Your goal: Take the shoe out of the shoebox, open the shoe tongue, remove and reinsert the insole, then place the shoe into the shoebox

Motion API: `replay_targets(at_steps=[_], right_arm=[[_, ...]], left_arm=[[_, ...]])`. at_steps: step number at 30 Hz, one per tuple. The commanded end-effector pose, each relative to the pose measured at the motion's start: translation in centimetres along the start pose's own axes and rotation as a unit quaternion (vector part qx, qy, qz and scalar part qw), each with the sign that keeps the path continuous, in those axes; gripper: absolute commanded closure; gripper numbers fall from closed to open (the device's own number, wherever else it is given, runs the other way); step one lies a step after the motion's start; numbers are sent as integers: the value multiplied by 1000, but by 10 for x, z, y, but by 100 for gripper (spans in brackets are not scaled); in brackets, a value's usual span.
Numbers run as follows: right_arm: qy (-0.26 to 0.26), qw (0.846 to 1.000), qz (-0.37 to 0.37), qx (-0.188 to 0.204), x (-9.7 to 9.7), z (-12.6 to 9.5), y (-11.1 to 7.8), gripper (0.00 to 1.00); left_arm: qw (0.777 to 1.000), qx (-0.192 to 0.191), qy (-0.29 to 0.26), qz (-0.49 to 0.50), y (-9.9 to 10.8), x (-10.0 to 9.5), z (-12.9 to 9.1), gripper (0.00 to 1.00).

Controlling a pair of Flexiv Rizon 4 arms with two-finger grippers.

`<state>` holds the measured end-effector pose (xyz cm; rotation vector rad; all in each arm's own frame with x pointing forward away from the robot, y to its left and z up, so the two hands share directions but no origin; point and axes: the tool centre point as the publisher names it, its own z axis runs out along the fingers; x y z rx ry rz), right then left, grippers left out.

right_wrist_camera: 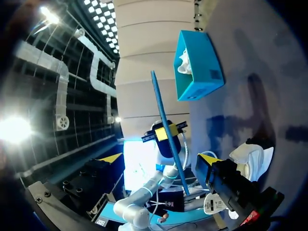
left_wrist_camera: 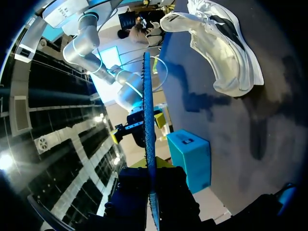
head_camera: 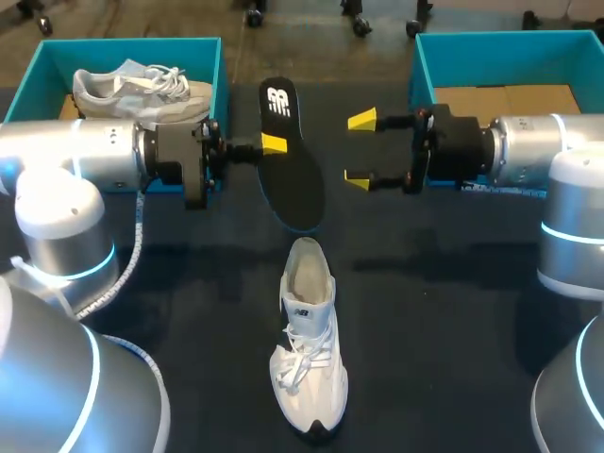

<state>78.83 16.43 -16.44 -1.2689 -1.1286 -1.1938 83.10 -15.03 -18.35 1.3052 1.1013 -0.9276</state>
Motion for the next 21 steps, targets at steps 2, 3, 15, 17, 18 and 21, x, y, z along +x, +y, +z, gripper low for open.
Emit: replay_targets(at_steps=[2, 3, 15, 17, 18, 21], right_arm=[[-1, 1000, 0, -1, 0, 1, -1, 0], [-1, 1000, 0, -1, 0, 1, -1, 0], [-7, 1000, 2, 7, -9, 10, -7, 0], [-12, 1000, 4, 12, -11, 13, -8, 0], [-11, 1000, 3, 15, -12, 17, -8, 0], [-12, 1000, 0, 17, -11, 21, -9, 0]], left_arm=[[1000, 1, 1, 4, 1, 0, 0, 100], [1000, 0, 5, 6, 2, 0, 0, 100], [1000, 15, 4, -21, 12, 0, 11, 100], [1000, 15, 5, -22, 13, 1, 13, 100], [999, 17, 5, -27, 14, 4, 16, 100], [999, 20, 9, -36, 15, 8, 20, 100]])
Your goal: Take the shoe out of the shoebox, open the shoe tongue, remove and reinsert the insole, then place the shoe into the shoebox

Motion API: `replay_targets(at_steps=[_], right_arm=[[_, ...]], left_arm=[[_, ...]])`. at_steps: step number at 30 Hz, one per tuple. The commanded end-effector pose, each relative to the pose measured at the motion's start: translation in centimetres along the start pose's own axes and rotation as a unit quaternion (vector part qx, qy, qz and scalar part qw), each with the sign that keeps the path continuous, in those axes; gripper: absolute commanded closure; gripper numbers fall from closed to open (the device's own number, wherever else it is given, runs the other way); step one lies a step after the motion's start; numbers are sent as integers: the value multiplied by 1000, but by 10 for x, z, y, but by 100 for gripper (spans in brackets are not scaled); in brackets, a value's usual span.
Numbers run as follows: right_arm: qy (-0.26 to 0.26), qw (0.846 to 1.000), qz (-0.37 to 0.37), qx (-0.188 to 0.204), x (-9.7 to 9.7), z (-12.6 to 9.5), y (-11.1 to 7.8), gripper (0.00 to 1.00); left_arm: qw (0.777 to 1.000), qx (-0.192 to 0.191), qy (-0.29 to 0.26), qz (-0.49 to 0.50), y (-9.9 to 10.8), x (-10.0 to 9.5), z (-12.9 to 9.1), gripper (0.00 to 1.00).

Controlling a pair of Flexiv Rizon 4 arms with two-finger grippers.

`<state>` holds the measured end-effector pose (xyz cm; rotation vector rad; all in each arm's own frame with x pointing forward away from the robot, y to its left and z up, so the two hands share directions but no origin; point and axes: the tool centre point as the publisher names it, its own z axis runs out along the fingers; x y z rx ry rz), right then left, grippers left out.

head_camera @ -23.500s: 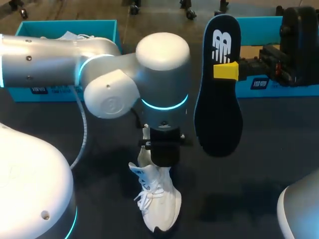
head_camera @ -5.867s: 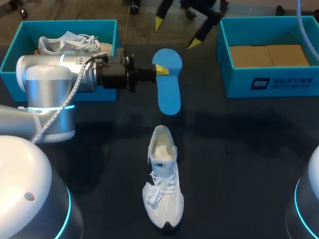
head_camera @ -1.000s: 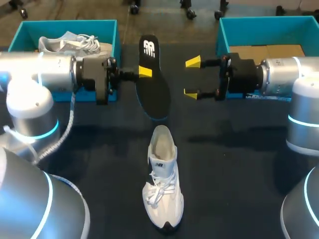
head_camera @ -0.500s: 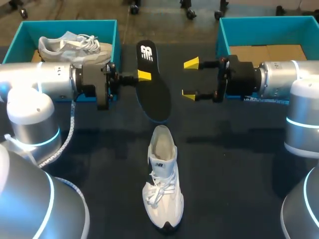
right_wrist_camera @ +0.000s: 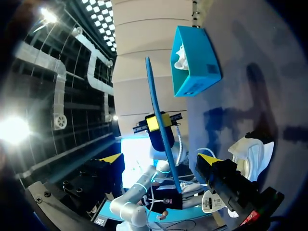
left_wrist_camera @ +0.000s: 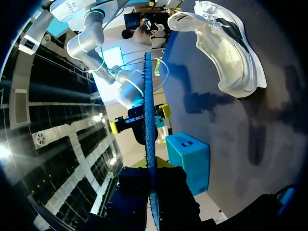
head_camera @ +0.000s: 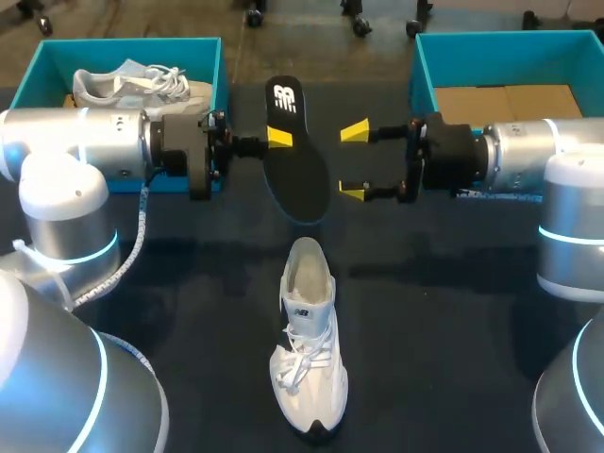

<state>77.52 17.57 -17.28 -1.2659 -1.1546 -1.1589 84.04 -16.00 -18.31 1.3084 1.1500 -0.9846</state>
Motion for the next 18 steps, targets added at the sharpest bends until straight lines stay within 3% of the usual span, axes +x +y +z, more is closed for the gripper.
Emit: replay_targets(at_steps=[1, 7, 18], right_arm=[[-1, 1000, -5, 1, -1, 11, 4, 0], [-14, 1000, -11, 25, -4, 22, -1, 0], [-12, 999, -8, 33, -5, 22, 2, 0]], left_arm=[[1000, 6, 3, -4, 8, 6, 11, 100], [1000, 21, 11, -3, 8, 3, 15, 100], [1000, 18, 14, 2, 8, 3, 15, 100]])
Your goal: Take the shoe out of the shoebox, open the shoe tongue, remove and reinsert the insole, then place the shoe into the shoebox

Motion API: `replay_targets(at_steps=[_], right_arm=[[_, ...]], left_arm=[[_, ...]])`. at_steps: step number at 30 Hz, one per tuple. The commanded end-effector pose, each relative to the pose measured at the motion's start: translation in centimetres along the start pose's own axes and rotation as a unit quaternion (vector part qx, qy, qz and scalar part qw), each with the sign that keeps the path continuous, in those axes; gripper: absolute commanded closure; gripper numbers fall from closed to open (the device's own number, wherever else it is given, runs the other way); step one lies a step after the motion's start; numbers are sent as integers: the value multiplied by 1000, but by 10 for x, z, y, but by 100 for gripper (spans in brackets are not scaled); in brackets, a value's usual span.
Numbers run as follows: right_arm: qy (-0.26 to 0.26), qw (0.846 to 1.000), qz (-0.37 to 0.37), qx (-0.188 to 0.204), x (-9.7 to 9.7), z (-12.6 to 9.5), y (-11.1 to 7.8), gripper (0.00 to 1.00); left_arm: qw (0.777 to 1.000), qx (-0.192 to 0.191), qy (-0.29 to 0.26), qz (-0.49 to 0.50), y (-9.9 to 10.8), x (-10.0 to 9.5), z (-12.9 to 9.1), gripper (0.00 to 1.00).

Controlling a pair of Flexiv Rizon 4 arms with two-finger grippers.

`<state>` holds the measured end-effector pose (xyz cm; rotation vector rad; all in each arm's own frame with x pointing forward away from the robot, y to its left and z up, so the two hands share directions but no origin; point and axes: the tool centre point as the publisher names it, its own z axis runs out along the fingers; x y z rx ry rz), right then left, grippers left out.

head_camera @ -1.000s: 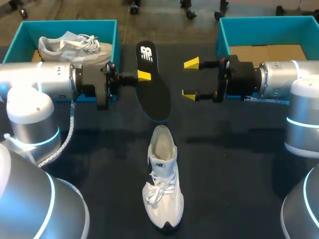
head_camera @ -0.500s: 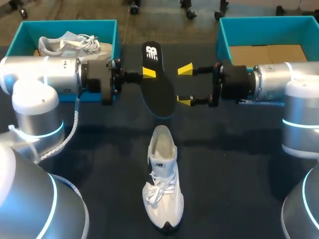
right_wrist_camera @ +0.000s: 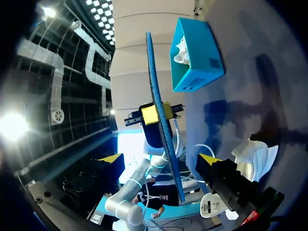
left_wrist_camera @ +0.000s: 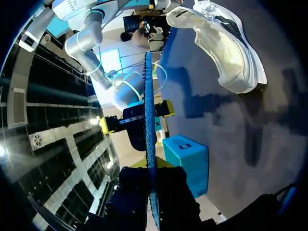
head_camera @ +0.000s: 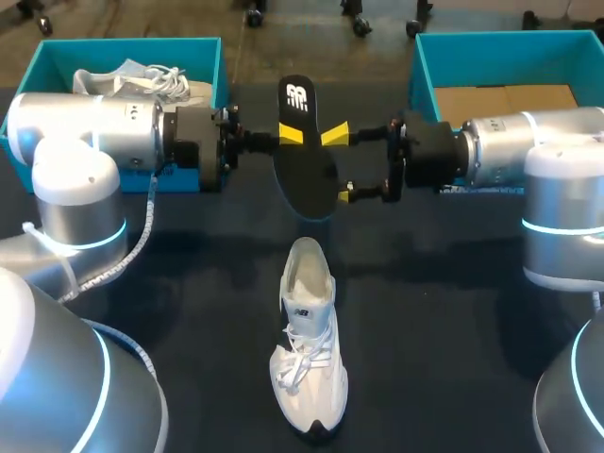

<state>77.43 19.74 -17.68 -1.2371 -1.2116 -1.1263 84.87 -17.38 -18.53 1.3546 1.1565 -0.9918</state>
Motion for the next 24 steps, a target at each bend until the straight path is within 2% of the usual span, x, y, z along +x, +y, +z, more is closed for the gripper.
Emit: replay_targets(at_steps=[1, 5, 10, 12, 15, 16, 18, 19, 24], right_arm=[[-2, 1000, 4, 12, -1, 2, 5, 0], [-17, 998, -10, 52, -1, 9, 10, 0], [-16, 998, -15, 63, -5, 12, 16, 0], [-14, 998, -16, 65, -6, 13, 20, 8], [-14, 997, -17, 69, -6, 14, 22, 7], [-15, 997, -22, 69, -6, 14, 22, 15], [-15, 997, -26, 69, -5, 14, 22, 45], [-15, 997, -26, 69, -5, 14, 22, 50], [-17, 997, -34, 67, -4, 14, 19, 51]], left_arm=[[1000, 0, 0, 0, 1, 0, 1, 100], [1000, 0, 0, 0, 1, 0, 1, 100], [1000, 0, 0, 0, 1, 0, 1, 100], [1000, 0, 0, 0, 1, 0, 1, 100], [1000, 0, 0, 0, 1, 0, 1, 100], [1000, 0, 0, 0, 1, 0, 1, 100], [1000, 0, 0, 0, 0, 0, 1, 100], [1000, 0, -1, 0, 0, 0, 1, 100], [1000, 4, -10, -15, 0, -2, 0, 100]])
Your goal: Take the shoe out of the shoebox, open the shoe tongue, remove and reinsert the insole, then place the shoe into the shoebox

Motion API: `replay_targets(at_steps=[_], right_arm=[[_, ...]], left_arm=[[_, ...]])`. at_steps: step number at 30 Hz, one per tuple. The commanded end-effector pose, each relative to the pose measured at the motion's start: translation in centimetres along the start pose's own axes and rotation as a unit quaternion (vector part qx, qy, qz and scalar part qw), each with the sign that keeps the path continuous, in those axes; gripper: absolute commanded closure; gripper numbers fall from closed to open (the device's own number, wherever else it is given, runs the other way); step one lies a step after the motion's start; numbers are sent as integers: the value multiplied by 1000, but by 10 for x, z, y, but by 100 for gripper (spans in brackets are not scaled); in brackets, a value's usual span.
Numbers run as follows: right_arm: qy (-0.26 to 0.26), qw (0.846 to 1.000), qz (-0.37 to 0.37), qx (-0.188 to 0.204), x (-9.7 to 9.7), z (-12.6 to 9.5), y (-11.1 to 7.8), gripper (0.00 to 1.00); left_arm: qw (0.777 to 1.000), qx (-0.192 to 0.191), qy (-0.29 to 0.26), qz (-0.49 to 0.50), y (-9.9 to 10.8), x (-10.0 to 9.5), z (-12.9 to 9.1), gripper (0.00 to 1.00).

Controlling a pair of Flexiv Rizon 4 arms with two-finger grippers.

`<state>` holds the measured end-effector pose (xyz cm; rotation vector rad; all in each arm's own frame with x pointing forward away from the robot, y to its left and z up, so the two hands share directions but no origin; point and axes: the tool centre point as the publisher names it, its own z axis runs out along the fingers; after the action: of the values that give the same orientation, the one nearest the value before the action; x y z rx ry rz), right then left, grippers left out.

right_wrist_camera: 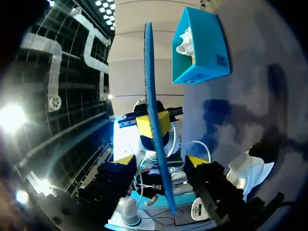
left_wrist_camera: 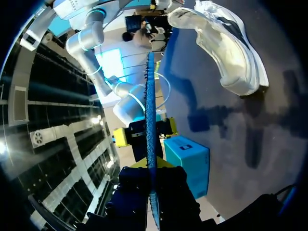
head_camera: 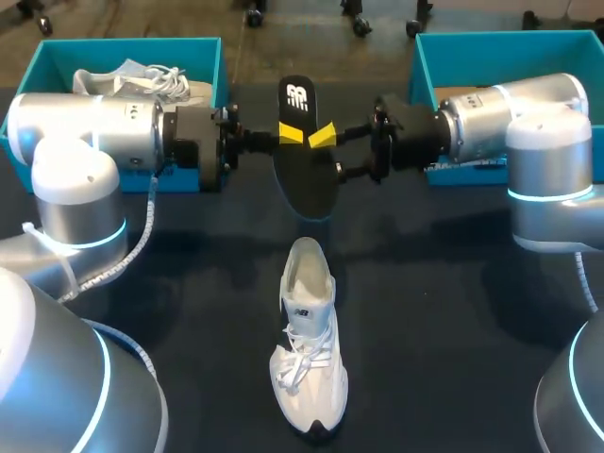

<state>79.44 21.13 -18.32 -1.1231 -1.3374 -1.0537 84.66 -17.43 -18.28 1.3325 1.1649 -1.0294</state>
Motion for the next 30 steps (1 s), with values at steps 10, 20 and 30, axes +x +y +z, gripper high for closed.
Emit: replay_targets(at_steps=[10, 20, 30], right_arm=[[-4, 1000, -12, -23, 1, 0, -5, 52], [-6, 999, -20, -40, -3, 1, -5, 54], [-7, 999, -20, -46, -4, 0, -4, 58]], left_arm=[[1000, 6, -9, -6, 0, -2, 4, 100], [1000, 5, -19, -13, 2, -3, 2, 100], [1000, 4, -23, -12, 1, -3, 2, 100]])
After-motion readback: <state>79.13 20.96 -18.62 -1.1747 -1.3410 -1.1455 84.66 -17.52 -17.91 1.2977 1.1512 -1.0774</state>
